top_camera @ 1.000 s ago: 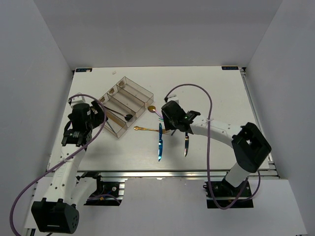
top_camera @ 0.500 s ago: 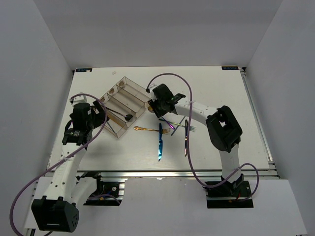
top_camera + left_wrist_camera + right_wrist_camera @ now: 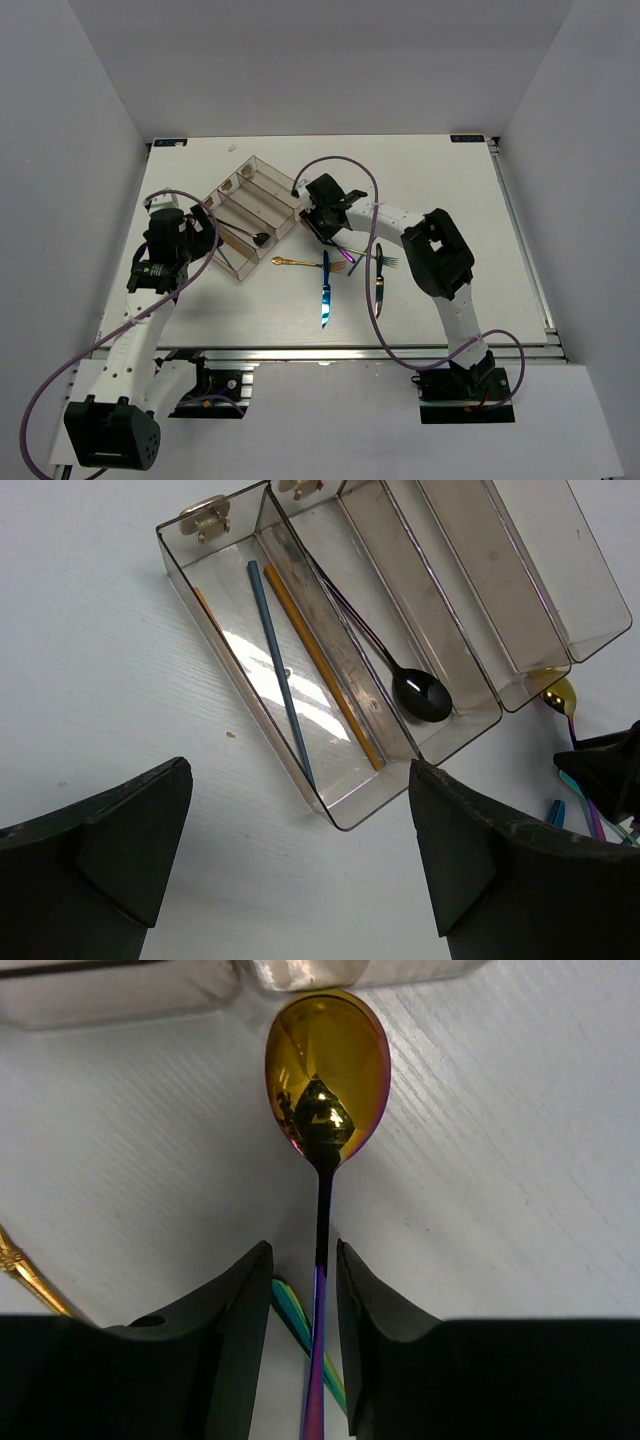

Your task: Sort the eating utensils into containers

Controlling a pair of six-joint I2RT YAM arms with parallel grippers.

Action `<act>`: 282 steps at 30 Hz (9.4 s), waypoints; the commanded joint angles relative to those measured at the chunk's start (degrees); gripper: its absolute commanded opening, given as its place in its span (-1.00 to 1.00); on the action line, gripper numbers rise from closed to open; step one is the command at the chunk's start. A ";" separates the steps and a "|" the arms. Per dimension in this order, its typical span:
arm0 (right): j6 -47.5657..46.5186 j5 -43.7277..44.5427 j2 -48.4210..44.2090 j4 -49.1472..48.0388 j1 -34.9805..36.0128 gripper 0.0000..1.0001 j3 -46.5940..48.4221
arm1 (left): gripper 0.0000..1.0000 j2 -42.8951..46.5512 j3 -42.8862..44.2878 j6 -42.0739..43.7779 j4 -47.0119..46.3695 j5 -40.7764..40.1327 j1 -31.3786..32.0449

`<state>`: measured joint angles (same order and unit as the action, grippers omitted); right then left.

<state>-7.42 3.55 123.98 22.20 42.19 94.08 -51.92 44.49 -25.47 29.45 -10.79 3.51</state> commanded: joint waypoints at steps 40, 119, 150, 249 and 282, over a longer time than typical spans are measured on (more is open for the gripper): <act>10.84 -18.49 -4.64 -17.26 4.83 -1.00 16.12 | 0.96 2.70 0.07 0.16 -1.06 -0.81 0.27; 47.06 31.61 -37.41 5.66 2.11 0.04 -35.80 | 0.96 2.88 0.16 -0.01 -0.80 -0.99 1.50; 47.50 22.73 -26.25 0.22 -3.08 -0.19 -35.02 | 0.96 2.26 -0.11 0.34 -1.06 0.42 2.03; 9.97 -19.02 16.11 -37.23 2.37 -1.00 28.61 | 0.96 3.23 -0.46 0.34 -1.50 2.26 2.12; 36.14 27.29 -17.19 1.87 8.42 0.79 2.46 | 0.96 3.05 -0.02 0.25 -1.06 0.33 2.12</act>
<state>17.69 19.70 106.59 8.51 49.23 102.89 -49.39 44.49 -25.47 28.29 -9.89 5.39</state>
